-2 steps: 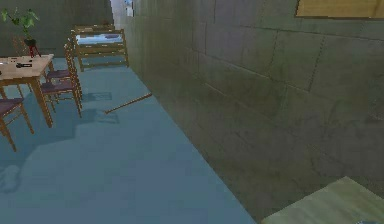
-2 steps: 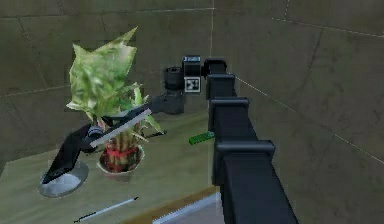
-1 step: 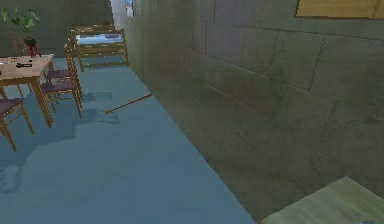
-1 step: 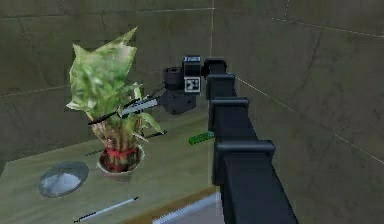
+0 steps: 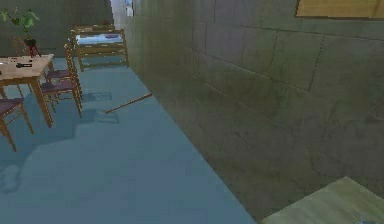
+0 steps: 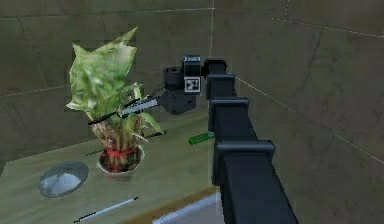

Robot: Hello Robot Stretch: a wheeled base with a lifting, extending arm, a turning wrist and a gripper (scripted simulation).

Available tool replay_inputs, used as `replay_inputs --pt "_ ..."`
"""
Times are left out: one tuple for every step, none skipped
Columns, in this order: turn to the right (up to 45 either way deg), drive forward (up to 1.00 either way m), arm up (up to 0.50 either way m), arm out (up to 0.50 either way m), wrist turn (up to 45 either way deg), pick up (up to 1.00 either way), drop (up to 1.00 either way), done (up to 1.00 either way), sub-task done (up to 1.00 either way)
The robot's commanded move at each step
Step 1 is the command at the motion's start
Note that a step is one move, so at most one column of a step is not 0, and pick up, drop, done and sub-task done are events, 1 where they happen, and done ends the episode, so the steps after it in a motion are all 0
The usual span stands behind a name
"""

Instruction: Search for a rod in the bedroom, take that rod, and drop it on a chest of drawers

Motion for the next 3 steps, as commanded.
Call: replay_inputs --pt "0.0 0.0 0.0 0.0 0.0 0.0 1.0 0.0 0.0" --pt "0.0 0.0 0.0 -0.1 0.0 0.0 0.0 0.0 0.0" --pt "0.0 0.0 0.0 0.0 0.0 0.0 0.0 1.0 0.0"
